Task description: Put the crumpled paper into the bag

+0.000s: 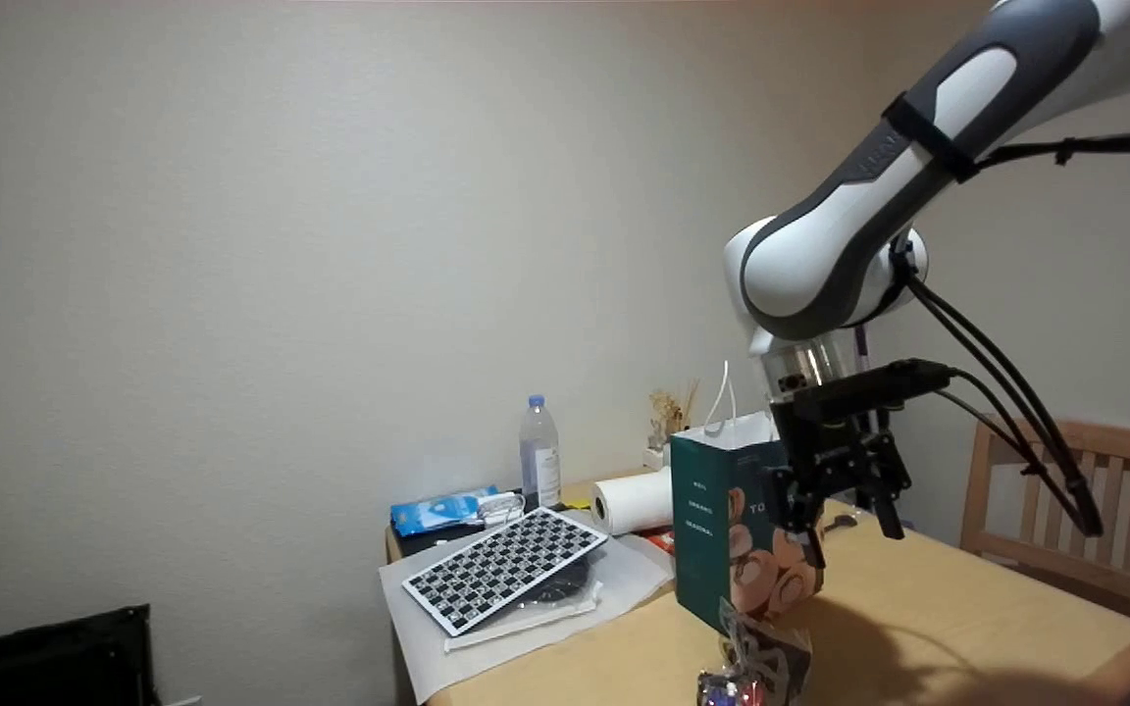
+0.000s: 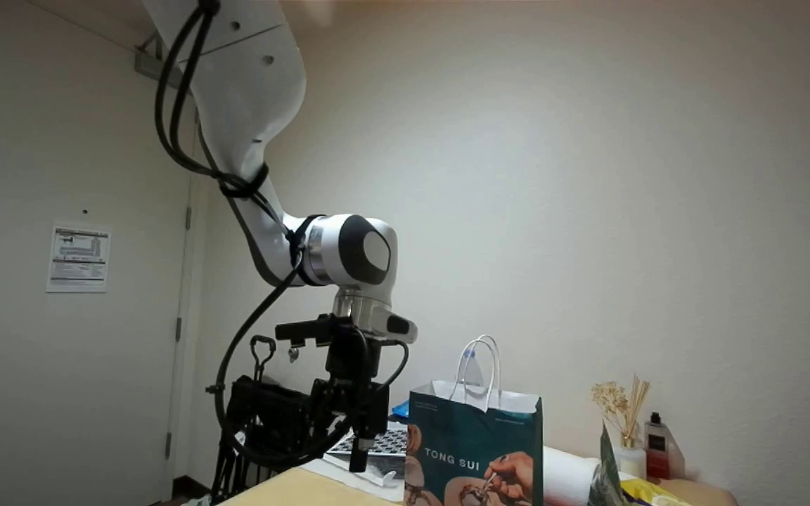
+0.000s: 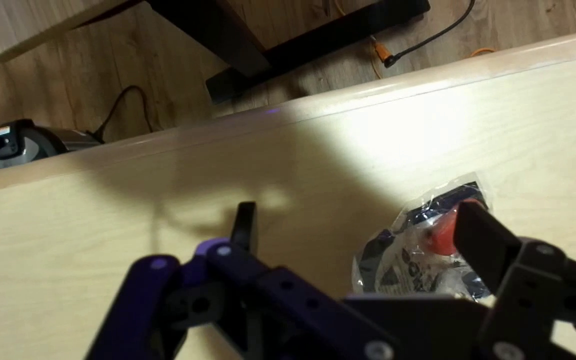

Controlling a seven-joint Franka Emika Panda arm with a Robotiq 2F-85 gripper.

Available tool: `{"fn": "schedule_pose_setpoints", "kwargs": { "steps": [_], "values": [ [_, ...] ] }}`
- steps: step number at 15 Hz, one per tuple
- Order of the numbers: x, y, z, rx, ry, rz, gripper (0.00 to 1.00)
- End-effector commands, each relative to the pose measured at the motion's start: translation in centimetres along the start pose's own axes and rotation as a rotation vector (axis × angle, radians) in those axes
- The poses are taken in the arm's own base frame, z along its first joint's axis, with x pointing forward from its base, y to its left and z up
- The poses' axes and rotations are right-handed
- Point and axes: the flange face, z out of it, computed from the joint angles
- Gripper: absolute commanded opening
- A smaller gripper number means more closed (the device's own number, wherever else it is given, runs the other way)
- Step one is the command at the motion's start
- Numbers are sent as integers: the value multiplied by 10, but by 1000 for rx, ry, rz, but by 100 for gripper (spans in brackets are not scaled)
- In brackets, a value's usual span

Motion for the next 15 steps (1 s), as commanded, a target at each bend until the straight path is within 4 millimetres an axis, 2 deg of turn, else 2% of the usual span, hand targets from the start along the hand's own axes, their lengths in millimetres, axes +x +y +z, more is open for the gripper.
{"fn": "schedule_pose_setpoints", "kwargs": {
  "steps": [1,4,7,10,13,14,15],
  "values": [
    [4,0,2,-1,-5,2,100],
    [5,-2,-1,0,-1,0,100],
    [23,-23,24,32,-42,49,100],
    [45,-47,55,-7,-53,76,100],
    [62,-64,73,-46,-16,132,100],
    [50,-56,66,-20,-37,93,100],
    [54,-61,73,-28,-43,94,100]
  ]
}}
